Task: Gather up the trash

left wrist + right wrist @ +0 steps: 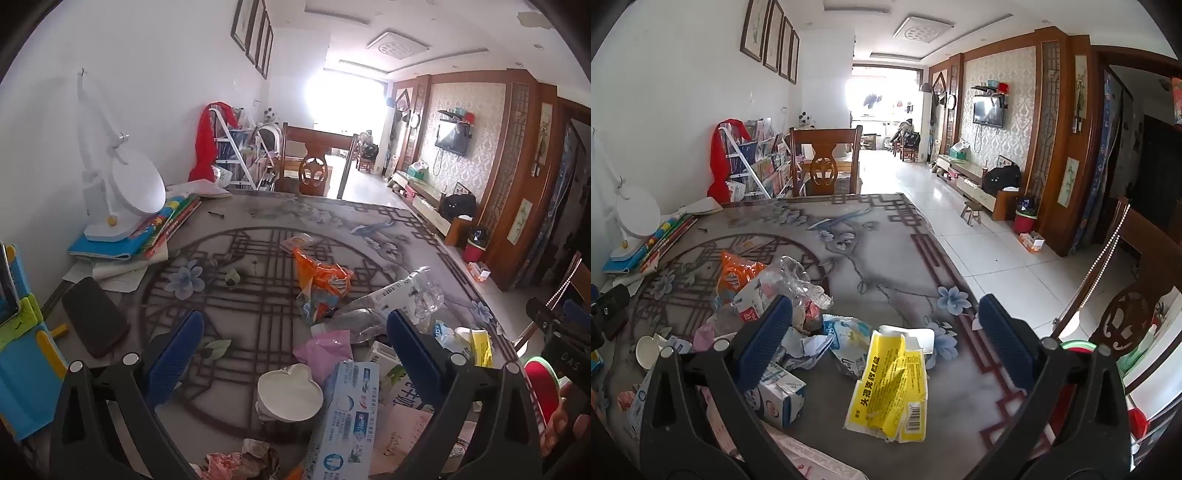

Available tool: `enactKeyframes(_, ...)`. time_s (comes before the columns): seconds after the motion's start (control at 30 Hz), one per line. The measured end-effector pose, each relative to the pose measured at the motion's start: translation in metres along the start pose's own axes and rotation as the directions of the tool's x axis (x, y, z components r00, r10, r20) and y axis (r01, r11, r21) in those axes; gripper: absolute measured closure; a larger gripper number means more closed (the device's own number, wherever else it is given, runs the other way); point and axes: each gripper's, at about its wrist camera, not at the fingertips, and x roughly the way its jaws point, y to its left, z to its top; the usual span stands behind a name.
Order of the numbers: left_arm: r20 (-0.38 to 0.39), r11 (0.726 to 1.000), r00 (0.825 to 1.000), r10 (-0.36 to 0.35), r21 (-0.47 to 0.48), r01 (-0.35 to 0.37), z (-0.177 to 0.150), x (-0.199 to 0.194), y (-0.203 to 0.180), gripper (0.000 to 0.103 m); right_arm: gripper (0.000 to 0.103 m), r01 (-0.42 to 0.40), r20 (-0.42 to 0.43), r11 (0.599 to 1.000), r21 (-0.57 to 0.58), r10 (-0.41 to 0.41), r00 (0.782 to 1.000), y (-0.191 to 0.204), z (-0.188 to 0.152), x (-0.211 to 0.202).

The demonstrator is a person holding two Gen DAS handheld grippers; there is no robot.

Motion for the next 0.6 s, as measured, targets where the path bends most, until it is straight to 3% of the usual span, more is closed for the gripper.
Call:
enactKeyframes(0.47, -0.01, 1.0, 1.0, 0.023, -0.012, -0.023, -0.002, -0.001, -0.014, 0.008, 0.004, 0.0, -0.012, 1.0, -0.004, 0.0, 1.0, 0.004, -0.001, -0.001)
enactKeyframes(0.6, -0.013, 1.0, 1.0, 0.01, -0.029, -0.01, -0.005, 0.002, 0.002, 0.008, 0.004, 0.0, -0.013, 1.0, -0.004, 0.0, 1.0, 0.005, -0.001, -0.002)
